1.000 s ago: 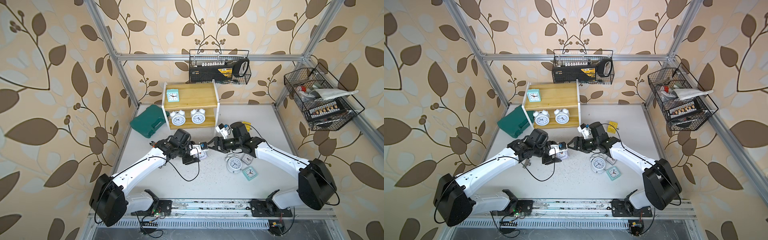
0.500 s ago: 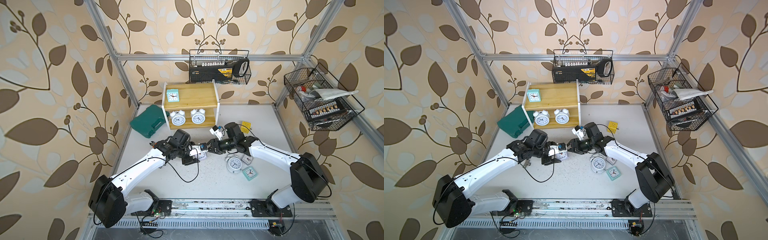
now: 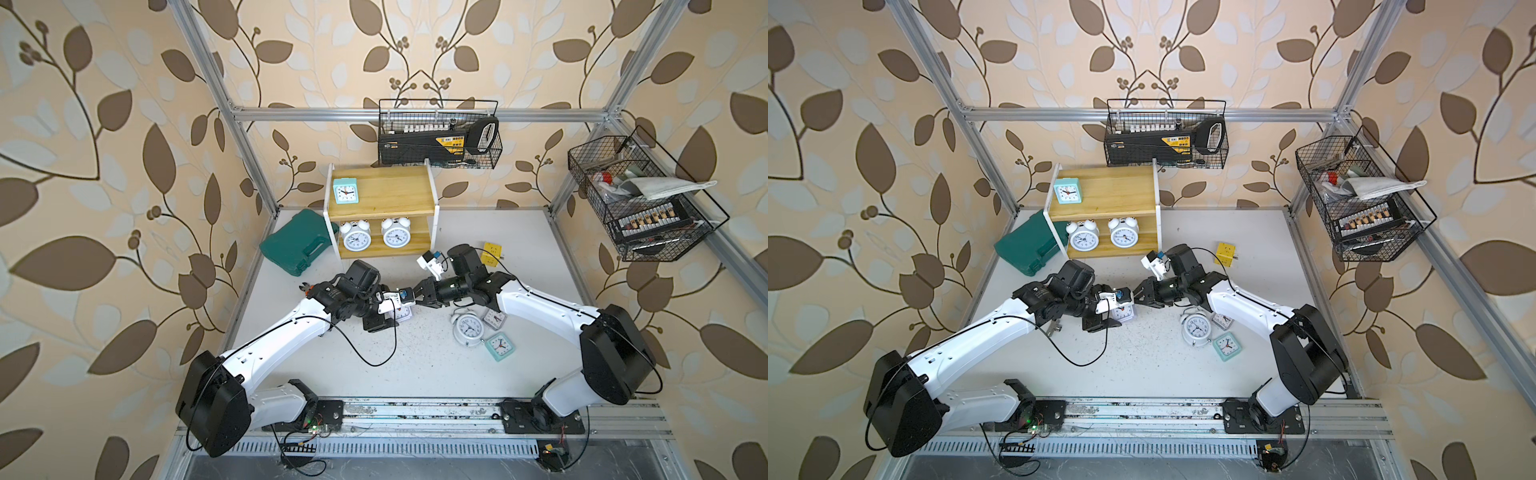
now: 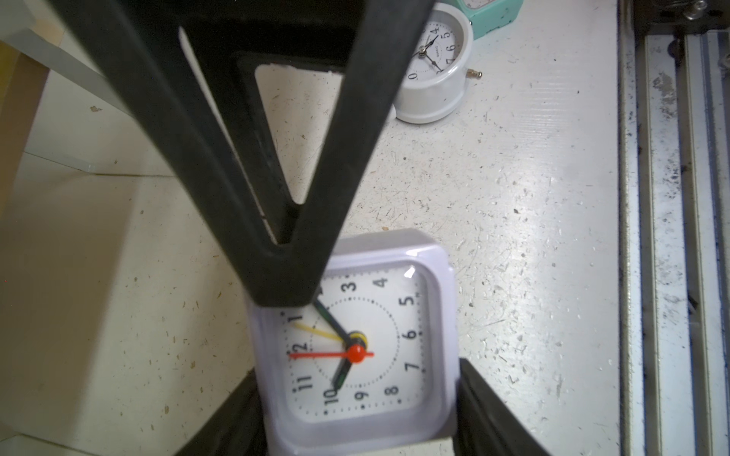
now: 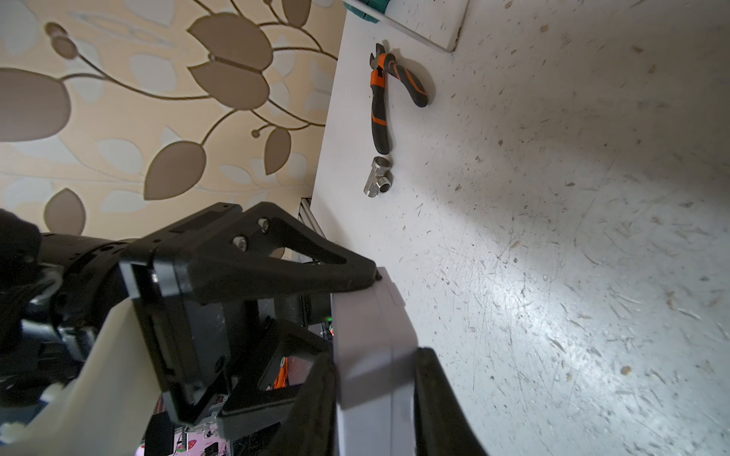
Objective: Place the alarm clocks on the shelf by style
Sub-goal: Pick up the alarm from the center of the board.
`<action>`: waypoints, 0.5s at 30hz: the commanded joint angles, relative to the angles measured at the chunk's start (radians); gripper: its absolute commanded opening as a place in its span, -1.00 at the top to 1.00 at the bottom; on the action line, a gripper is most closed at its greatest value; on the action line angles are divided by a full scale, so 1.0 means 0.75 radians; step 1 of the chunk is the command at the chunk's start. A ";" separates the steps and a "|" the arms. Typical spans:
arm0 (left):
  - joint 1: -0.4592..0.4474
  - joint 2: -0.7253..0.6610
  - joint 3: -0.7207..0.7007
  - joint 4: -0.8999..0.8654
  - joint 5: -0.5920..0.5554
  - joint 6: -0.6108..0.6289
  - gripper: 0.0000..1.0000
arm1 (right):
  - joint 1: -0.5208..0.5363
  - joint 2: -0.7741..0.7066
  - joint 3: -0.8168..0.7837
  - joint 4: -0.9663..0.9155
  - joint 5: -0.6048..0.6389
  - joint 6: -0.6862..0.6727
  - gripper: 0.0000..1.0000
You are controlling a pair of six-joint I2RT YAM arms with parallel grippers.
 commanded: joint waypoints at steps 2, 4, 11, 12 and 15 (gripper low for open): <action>-0.012 -0.040 0.008 -0.006 0.059 -0.034 -0.60 | -0.035 -0.027 -0.005 -0.004 -0.001 -0.071 0.58; -0.004 -0.037 0.023 -0.020 0.068 -0.050 -0.62 | -0.058 -0.049 -0.012 -0.020 -0.005 -0.107 0.58; 0.142 -0.033 0.107 -0.092 0.249 -0.141 -0.63 | -0.130 -0.173 -0.001 -0.077 0.059 -0.294 0.58; 0.154 -0.028 0.120 -0.102 0.260 -0.157 -0.63 | -0.136 -0.196 0.007 -0.089 0.090 -0.330 0.58; 0.197 -0.010 0.154 -0.133 0.333 -0.210 -0.63 | -0.145 -0.256 0.055 -0.110 0.168 -0.419 0.58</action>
